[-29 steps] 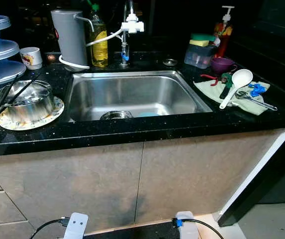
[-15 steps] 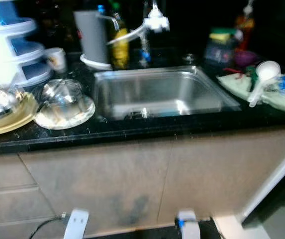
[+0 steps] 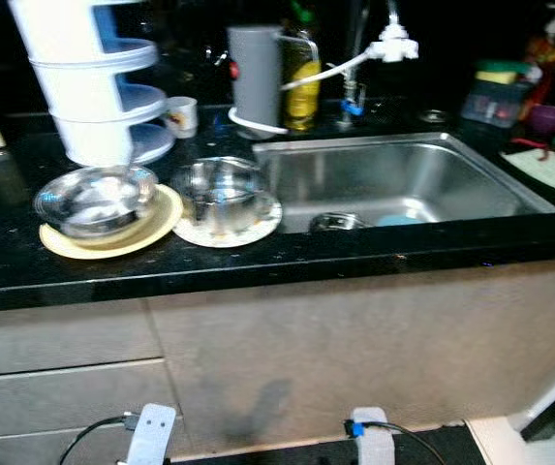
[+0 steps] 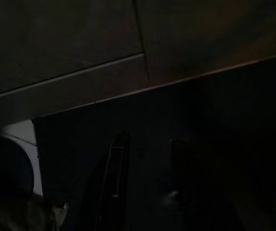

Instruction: Kitchen organization

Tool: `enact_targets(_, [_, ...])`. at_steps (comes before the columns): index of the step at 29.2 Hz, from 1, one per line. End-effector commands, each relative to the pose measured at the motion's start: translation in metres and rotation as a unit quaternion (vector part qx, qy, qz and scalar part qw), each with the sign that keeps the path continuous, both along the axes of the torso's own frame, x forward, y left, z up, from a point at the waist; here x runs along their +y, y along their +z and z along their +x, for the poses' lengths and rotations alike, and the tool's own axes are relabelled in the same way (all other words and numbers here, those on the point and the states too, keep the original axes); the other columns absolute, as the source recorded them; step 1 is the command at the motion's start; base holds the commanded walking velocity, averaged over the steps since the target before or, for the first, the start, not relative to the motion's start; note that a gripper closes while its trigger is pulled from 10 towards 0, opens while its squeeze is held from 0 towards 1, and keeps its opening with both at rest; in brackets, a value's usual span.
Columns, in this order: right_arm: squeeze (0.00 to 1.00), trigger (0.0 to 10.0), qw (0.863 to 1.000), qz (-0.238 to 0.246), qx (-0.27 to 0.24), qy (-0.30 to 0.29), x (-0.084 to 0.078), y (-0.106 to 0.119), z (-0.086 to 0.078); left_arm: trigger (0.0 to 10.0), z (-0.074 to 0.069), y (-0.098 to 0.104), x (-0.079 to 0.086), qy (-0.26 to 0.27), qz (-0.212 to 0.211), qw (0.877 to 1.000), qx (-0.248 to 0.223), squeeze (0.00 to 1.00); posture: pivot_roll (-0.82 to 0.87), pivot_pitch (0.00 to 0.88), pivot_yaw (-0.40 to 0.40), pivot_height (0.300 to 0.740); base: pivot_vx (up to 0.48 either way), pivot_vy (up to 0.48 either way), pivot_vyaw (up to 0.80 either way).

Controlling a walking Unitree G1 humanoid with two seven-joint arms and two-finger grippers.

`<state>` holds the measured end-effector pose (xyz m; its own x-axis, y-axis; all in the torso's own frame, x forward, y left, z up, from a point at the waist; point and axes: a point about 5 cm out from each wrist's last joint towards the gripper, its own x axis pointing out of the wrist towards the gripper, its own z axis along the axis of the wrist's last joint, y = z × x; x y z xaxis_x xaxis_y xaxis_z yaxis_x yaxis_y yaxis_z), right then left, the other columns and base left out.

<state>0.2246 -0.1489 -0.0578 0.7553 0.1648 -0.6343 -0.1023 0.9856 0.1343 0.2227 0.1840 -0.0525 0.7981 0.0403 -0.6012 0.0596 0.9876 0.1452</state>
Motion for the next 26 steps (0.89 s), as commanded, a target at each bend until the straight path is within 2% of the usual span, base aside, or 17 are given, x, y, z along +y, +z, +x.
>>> enact_targets(1, [0.00, 10.0, 1.000, 0.004, 0.015, 0.004, 0.0053, -0.0058, -0.0088, 10.0, -0.0054, -0.0038, 0.0027, 0.004, 0.001, 1.000, 0.014, 0.00, -0.03, 0.088, -0.045, 0.740, 0.000, 0.401, 0.00])
enact_targets(10, [0.00, 10.0, 1.000, 0.005, 0.016, 0.004, 0.0060, -0.0061, -0.0093, 10.0, -0.0049, -0.0033, 0.0027, 0.004, 0.000, 1.000, 0.014, 0.00, -0.02, 0.093, -0.047, 0.740, 0.000, 0.404, 0.00])
enact_targets(16, [0.00, 10.0, 1.000, 0.006, 0.015, 0.004, 0.0065, -0.0057, -0.0085, 10.0, -0.0060, -0.0042, 0.0016, -0.022, 0.003, 0.999, 0.023, 0.00, -0.02, 0.093, -0.047, 0.740, 0.000, 0.000, 0.00])
enact_targets(26, [0.00, 10.0, 1.000, 0.006, 0.017, 0.004, 0.0066, -0.0067, -0.0101, 10.0, -0.0072, -0.0048, 0.0042, -0.022, 0.018, 0.999, 0.026, 0.00, -0.02, 0.095, -0.045, 0.740, 0.000, -0.480, 0.00])
